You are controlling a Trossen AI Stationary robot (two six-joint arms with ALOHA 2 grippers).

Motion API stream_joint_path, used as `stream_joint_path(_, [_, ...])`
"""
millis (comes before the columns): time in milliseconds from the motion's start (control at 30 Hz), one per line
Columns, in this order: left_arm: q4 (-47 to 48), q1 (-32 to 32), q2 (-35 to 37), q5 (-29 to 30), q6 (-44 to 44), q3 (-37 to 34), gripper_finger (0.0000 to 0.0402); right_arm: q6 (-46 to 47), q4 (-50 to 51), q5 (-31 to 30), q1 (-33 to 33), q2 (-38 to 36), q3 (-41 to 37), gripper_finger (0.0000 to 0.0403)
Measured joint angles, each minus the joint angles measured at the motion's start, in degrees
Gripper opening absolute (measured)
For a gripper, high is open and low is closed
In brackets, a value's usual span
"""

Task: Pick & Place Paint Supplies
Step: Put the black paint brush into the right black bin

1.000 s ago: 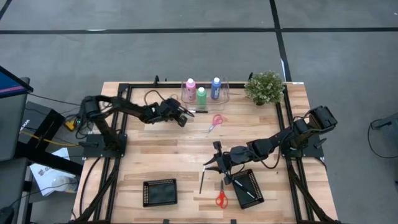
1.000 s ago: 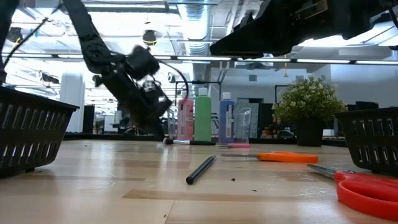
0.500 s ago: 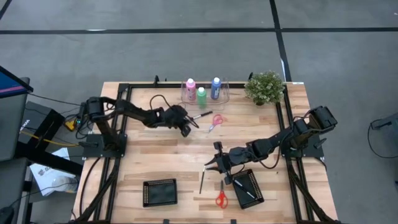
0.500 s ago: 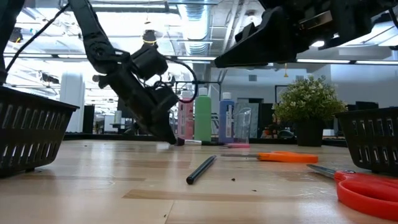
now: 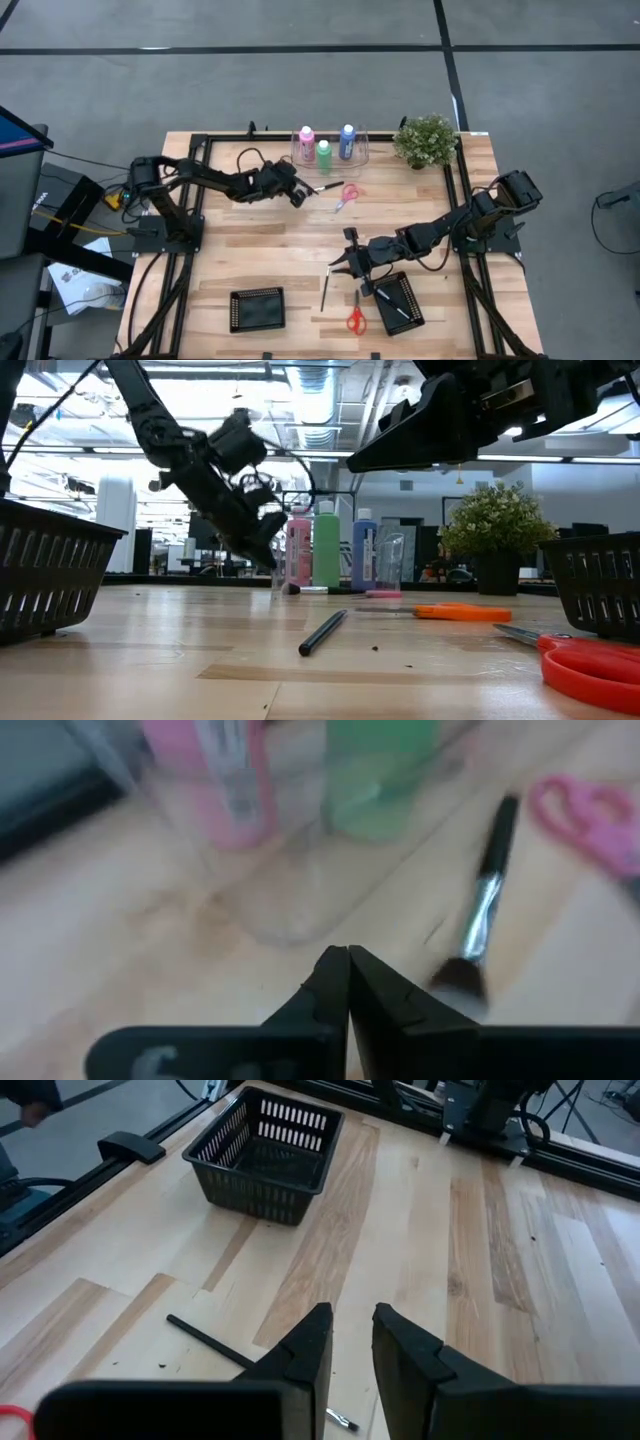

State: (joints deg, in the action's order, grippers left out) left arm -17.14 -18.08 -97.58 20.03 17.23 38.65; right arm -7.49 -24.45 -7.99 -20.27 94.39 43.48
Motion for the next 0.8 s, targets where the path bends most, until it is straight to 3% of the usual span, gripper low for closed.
stream_joint_path(433, [-3.91, 0.21, -9.43, -12.24, 1.12, 5.51, 0.0, -0.01, 0.17, 0.02, 0.02, 0.0, 0.0, 0.0062])
stream_joint_path(800, [-2.58, 9.15, -10.78, -15.1, 1.51, 6.45, 0.0, 0.83, 1.74, -0.72, -0.7, 0.0, 0.0, 0.0062])
